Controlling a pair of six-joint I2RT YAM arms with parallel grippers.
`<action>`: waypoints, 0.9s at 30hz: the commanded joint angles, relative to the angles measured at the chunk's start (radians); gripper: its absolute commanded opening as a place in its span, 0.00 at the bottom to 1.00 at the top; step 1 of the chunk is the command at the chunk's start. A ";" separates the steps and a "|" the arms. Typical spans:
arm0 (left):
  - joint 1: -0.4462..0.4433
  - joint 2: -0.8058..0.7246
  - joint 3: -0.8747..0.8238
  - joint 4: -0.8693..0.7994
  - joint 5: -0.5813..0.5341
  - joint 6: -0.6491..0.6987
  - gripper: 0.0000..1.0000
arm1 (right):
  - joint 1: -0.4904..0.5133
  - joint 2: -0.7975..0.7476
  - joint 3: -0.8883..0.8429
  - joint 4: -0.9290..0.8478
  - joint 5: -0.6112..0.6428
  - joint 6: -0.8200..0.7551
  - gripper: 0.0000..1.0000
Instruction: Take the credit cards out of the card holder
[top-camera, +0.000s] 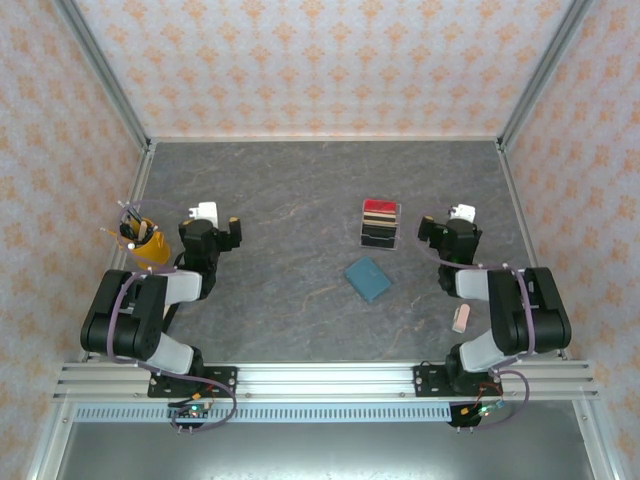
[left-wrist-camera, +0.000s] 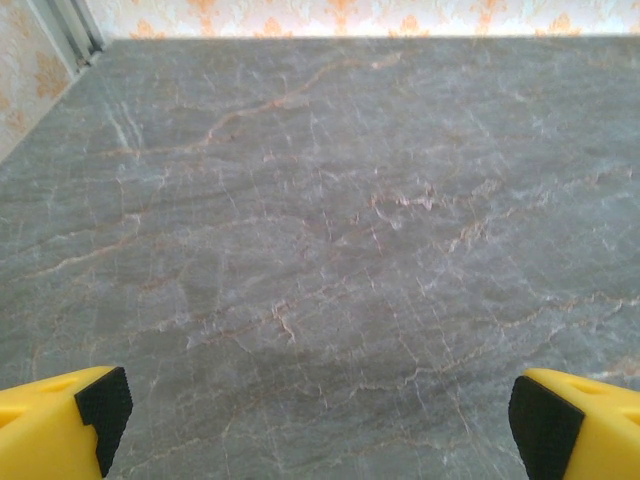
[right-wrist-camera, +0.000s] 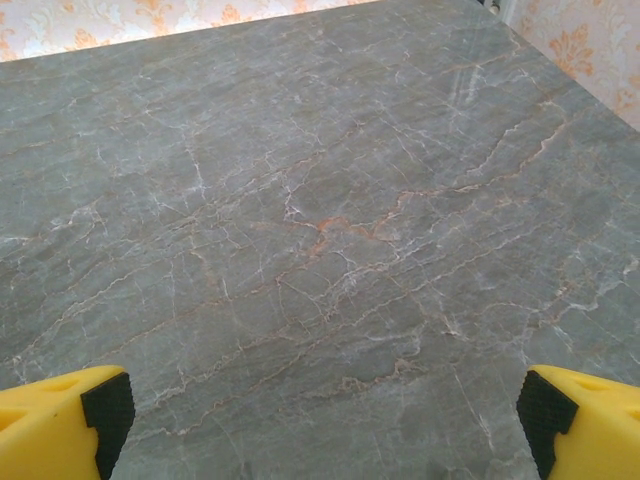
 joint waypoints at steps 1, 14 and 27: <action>0.005 -0.099 0.116 -0.250 0.009 0.002 1.00 | -0.007 -0.129 0.073 -0.174 0.044 0.026 1.00; -0.048 -0.225 0.466 -0.941 0.081 -0.424 1.00 | -0.005 -0.302 0.439 -1.152 -0.181 0.397 1.00; -0.216 -0.203 0.419 -0.924 0.392 -0.621 1.00 | 0.170 -0.244 0.288 -1.166 -0.501 0.500 0.86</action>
